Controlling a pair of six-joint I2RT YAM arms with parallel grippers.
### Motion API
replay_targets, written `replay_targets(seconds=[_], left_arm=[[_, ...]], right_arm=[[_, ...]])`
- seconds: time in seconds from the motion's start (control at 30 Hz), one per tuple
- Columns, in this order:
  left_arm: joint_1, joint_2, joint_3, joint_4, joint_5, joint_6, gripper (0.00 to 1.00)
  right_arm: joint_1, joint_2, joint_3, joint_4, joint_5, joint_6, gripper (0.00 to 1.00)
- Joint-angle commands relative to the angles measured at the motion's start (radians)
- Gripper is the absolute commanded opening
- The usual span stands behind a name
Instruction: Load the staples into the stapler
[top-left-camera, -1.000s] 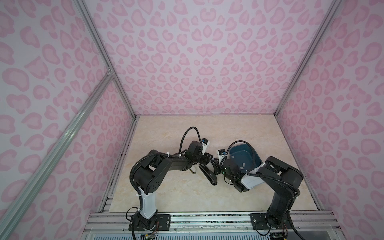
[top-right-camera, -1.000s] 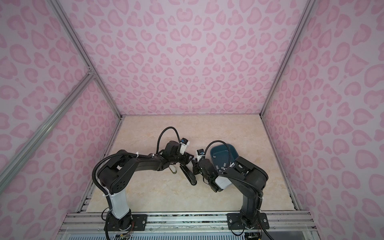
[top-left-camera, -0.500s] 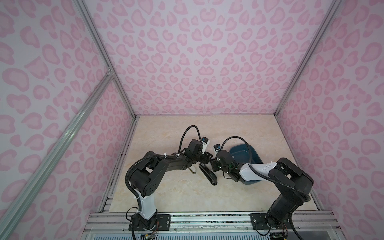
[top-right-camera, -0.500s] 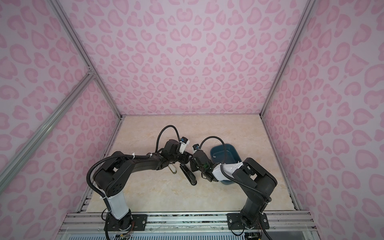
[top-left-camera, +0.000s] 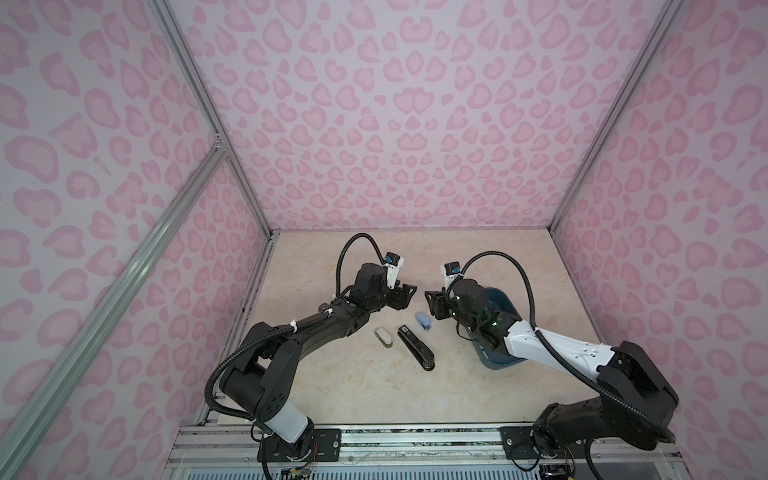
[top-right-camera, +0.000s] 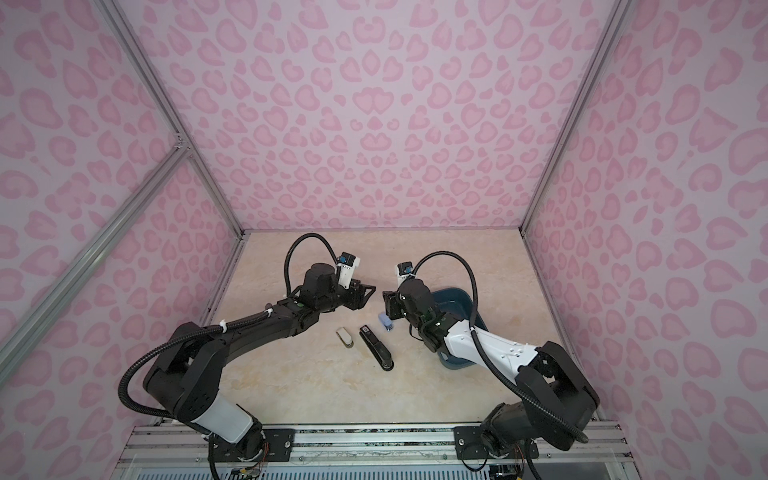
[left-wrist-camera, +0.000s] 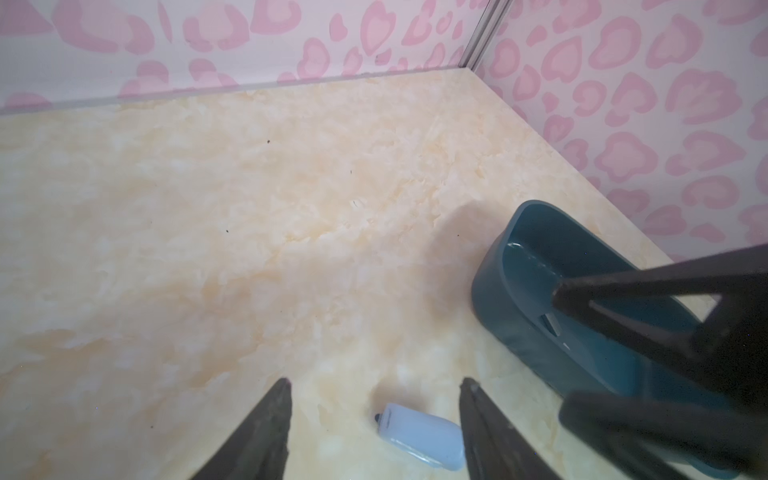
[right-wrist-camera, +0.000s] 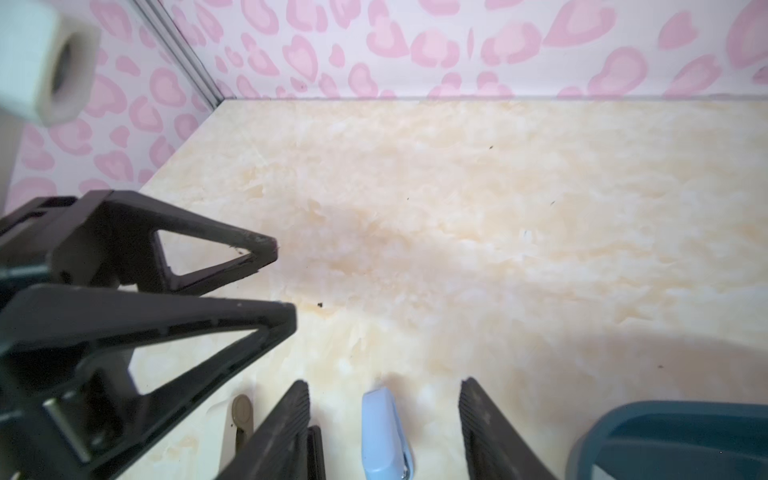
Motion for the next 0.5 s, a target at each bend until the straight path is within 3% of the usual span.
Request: replay_targets(seconds=[0.0, 0.2, 0.47], left_arm=[[0.000, 0.019, -0.007, -0.010, 0.020, 0.006, 0.64], [0.000, 0.065, -0.036, 0.042, 0.048, -0.028, 0.63], [-0.010, 0.143, -0.012, 0.052, 0.085, -0.012, 0.61]], right_arm=[[0.004, 0.007, -0.009, -0.049, -0.041, -0.040, 0.50], [0.053, 0.141, -0.012, 0.047, -0.062, -0.025, 0.41], [0.066, 0.307, 0.037, 0.089, -0.035, -0.050, 0.38]])
